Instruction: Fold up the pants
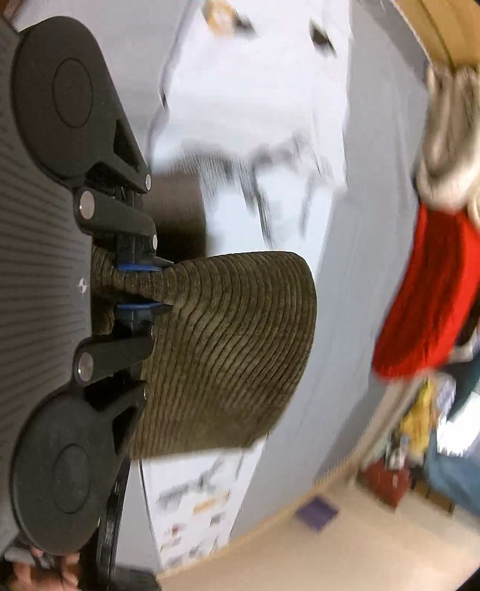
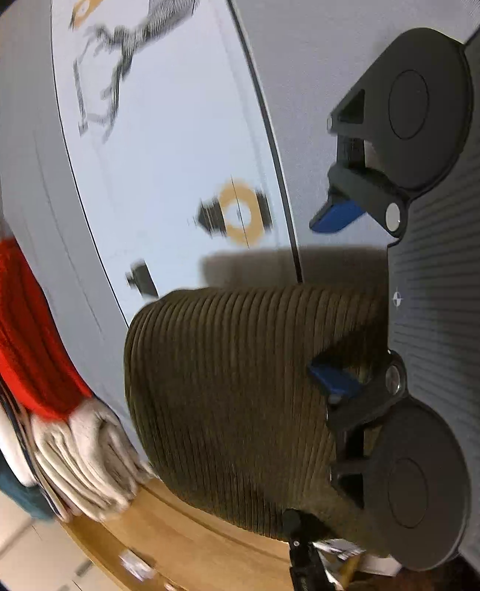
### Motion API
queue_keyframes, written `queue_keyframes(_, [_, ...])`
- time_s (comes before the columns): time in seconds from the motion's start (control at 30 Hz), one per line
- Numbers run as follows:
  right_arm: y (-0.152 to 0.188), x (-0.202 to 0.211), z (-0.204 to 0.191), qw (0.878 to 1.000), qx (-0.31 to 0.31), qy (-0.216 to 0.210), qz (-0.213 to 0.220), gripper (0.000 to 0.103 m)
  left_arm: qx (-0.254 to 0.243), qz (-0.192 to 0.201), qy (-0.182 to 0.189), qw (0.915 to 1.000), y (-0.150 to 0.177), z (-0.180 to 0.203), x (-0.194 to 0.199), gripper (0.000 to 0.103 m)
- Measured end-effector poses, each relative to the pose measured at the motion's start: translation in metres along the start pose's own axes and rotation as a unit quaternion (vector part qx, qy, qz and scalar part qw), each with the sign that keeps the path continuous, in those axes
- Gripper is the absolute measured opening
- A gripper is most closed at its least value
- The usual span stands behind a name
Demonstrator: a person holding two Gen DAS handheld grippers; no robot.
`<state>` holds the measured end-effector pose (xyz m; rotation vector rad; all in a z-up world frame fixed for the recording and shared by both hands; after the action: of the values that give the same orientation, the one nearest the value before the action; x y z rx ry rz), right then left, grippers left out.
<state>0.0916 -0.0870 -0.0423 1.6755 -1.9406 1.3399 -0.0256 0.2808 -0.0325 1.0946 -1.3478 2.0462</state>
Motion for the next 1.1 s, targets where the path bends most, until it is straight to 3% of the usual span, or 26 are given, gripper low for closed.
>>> queue_keyframes(0.03, [0.002, -0.004, -0.005, 1.000, 0.011, -0.009, -0.008, 0.083, 0.012, -0.010, -0.020, 0.9997, 0.002, -0.014, -0.002, 0.030])
queue_keyframes(0.07, [0.003, -0.008, -0.011, 0.999, 0.025, -0.016, -0.018, 0.083, 0.027, -0.018, -0.047, 0.9983, 0.005, -0.028, -0.007, 0.052])
queue_keyframes(0.1, [0.005, -0.012, -0.016, 0.999, 0.038, -0.019, -0.027, 0.083, 0.040, -0.025, -0.065, 0.9967, 0.007, -0.039, -0.011, 0.065])
queue_keyframes(0.13, [0.007, -0.015, -0.020, 0.998, 0.048, -0.021, -0.036, 0.083, 0.052, -0.036, -0.072, 0.9954, 0.010, -0.048, -0.016, 0.085])
queue_keyframes(0.3, [0.011, -0.031, -0.027, 0.996, 0.051, -0.037, -0.065, 0.086, 0.095, -0.078, -0.025, 0.9921, 0.021, -0.053, -0.046, 0.096])
queue_keyframes(0.5, [0.012, -0.050, -0.020, 0.996, 0.005, -0.050, -0.080, 0.085, 0.103, -0.115, -0.035, 0.9874, 0.020, -0.036, -0.091, 0.099])
queue_keyframes(0.63, [0.011, -0.057, -0.030, 0.996, 0.021, -0.043, -0.075, 0.061, 0.075, -0.111, -0.063, 0.9890, 0.018, -0.019, -0.102, 0.100])
queue_keyframes(0.7, [0.012, -0.057, -0.036, 0.996, 0.045, -0.033, -0.065, 0.052, 0.057, -0.103, -0.073, 0.9904, 0.015, -0.011, -0.102, 0.095])
queue_keyframes(0.8, [0.010, -0.048, -0.039, 0.997, 0.063, -0.031, -0.041, 0.040, 0.058, -0.084, -0.072, 0.9922, 0.009, -0.006, -0.095, 0.070])
queue_keyframes(0.87, [0.004, -0.037, -0.042, 0.996, 0.079, -0.028, -0.018, 0.037, 0.063, -0.074, -0.050, 0.9941, 0.003, 0.001, -0.092, 0.053])
queue_keyframes(0.93, [-0.007, -0.023, -0.040, 0.995, 0.095, -0.013, 0.007, 0.036, 0.067, -0.070, -0.017, 0.9951, -0.001, 0.016, -0.091, 0.049])
queue_keyframes(1.1, [-0.037, 0.012, -0.004, 0.996, 0.074, 0.034, 0.037, 0.034, 0.022, -0.073, 0.029, 0.9967, -0.005, 0.080, -0.107, 0.047])
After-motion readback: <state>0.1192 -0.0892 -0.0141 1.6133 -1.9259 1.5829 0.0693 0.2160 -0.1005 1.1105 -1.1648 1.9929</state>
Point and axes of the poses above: each gripper's, at about its wrist camera, not at the fingertips, and x roughly against the way its jaws point, z to its right, y to its underside, the point moved 3 cm from there along -x, roughly the way its jaws point, and after that the axes turned 6 degrees about -y, right-handed, at the moved point
